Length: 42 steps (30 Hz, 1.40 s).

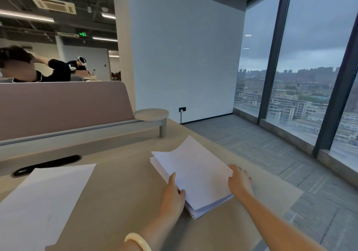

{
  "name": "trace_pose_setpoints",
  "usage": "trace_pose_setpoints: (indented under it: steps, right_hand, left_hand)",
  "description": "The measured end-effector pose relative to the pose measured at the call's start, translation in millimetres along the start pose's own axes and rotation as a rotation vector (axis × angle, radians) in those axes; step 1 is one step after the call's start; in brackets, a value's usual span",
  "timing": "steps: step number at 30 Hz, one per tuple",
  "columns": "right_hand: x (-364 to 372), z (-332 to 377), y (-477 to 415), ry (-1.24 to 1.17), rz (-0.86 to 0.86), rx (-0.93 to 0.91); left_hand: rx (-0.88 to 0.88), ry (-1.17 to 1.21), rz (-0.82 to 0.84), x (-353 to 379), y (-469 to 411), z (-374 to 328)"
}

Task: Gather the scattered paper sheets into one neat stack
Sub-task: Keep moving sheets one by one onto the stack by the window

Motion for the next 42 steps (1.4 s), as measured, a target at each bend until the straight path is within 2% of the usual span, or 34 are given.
trace_pose_setpoints:
  steps: [7,11,16,23,26,28,31,34,38,42]
  right_hand:
    - [13,-4,1,0.073,0.021,-0.013]
    - [17,-10,1,0.018,0.057,0.018]
    - [21,-14,1,-0.091,0.108,0.03]
    - [22,-15,4,-0.073,0.152,0.02]
    - [16,-12,7,-0.048,0.156,0.034]
    - [7,-5,11,-0.067,0.098,0.029]
    - [-10,21,25,-0.107,0.01,-0.043]
    - [-21,63,47,-0.161,-0.01,-0.154]
    - [-23,126,84,-0.205,0.011,-0.301]
    - [-10,191,129,-0.217,0.11,-0.434]
  left_hand:
    - [0.027,-0.142,0.01,2,1,8]
    - [0.015,-0.283,0.002,-2,0,13]
    - [-0.007,-0.492,-0.154,-15,2,13]
    - [-0.121,-0.437,0.05,4,7,16]
    - [-0.136,-0.433,0.095,1,10,14]
    - [-0.13,-0.429,0.084,-7,8,14]
    - [-0.076,-0.438,-0.002,-30,10,11]
    - [-0.026,-0.402,-0.086,-62,21,8]
    - [0.012,-0.426,-0.193,-113,44,8]
    - [-0.015,-0.523,-0.282,-178,74,24]
Point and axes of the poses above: each hand's wrist, its own y-axis away from the middle knuckle, its own x-axis out of the palm, z = x × y, the point moved 5 cm from there along -y, towards the middle knuckle, and after that the axes turned 11 degrees about y, right-handed, at the moved point
